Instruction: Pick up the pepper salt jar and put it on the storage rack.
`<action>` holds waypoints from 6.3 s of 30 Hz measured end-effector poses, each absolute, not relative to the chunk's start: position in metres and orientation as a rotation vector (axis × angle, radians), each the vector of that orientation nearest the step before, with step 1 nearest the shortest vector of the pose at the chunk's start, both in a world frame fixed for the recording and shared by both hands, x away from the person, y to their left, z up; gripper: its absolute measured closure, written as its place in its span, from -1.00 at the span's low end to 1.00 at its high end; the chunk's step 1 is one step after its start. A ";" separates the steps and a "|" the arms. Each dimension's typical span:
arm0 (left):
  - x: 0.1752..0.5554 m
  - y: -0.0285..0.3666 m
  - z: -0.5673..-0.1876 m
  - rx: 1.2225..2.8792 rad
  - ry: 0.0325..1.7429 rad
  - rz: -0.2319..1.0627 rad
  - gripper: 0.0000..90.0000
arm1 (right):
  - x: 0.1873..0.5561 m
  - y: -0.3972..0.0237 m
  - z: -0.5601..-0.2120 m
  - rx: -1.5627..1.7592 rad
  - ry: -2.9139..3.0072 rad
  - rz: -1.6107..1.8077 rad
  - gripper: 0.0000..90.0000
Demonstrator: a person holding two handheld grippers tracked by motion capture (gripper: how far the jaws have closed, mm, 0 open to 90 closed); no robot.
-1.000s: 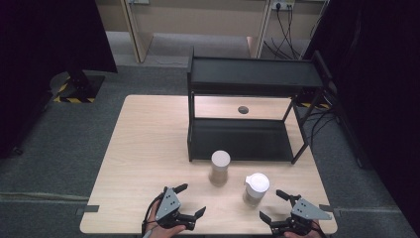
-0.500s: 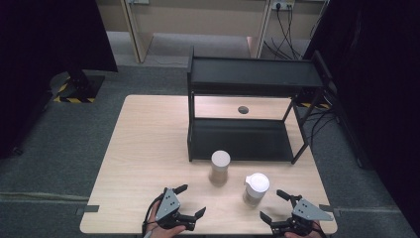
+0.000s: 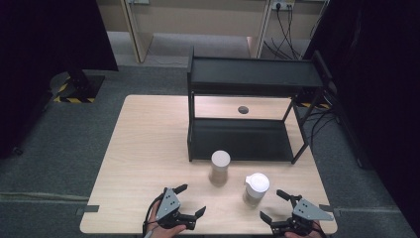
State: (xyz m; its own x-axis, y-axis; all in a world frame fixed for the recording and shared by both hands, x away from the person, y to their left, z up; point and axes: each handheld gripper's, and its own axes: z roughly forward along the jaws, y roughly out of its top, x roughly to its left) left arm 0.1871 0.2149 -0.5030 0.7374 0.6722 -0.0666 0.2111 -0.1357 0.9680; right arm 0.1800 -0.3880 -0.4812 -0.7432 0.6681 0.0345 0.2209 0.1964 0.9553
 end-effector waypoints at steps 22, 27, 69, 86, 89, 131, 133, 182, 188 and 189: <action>0.226 0.188 -0.477 1.694 0.691 0.486 -0.90 | 0.182 -0.387 -0.483 0.843 2.090 1.571 -0.96; 0.242 0.176 -0.471 1.698 0.700 0.470 -0.90 | 0.182 -0.387 -0.483 0.846 2.087 1.573 -0.96; 0.285 0.133 -0.457 1.778 0.697 0.523 -0.22 | 0.181 -0.390 -0.483 0.822 2.087 1.590 -0.95; 0.286 0.133 -0.407 1.807 0.603 0.461 -0.22 | 0.181 -0.389 -0.483 0.823 2.089 1.590 -0.95; 0.290 0.134 -0.393 1.793 0.606 0.443 -0.22 | 0.181 -0.390 -0.483 0.821 2.087 1.592 -0.95; 0.321 0.145 -0.196 1.771 0.655 0.512 -0.22 | 0.181 -0.391 -0.484 0.831 2.077 1.603 -0.95; 0.323 0.145 -0.188 1.769 0.663 0.519 -0.22 | 0.181 -0.391 -0.484 0.829 2.077 1.603 -0.95; 0.394 0.106 -0.136 1.663 0.936 0.772 -0.22 | 0.182 -0.394 -0.484 0.818 2.080 1.623 -0.95; 0.401 0.099 -0.141 1.667 0.956 0.781 -0.22 | 0.182 -0.394 -0.484 0.812 2.081 1.634 -0.95; 0.402 0.097 -0.142 1.669 0.958 0.788 -0.22 | 0.182 -0.394 -0.484 0.809 2.081 1.634 -0.95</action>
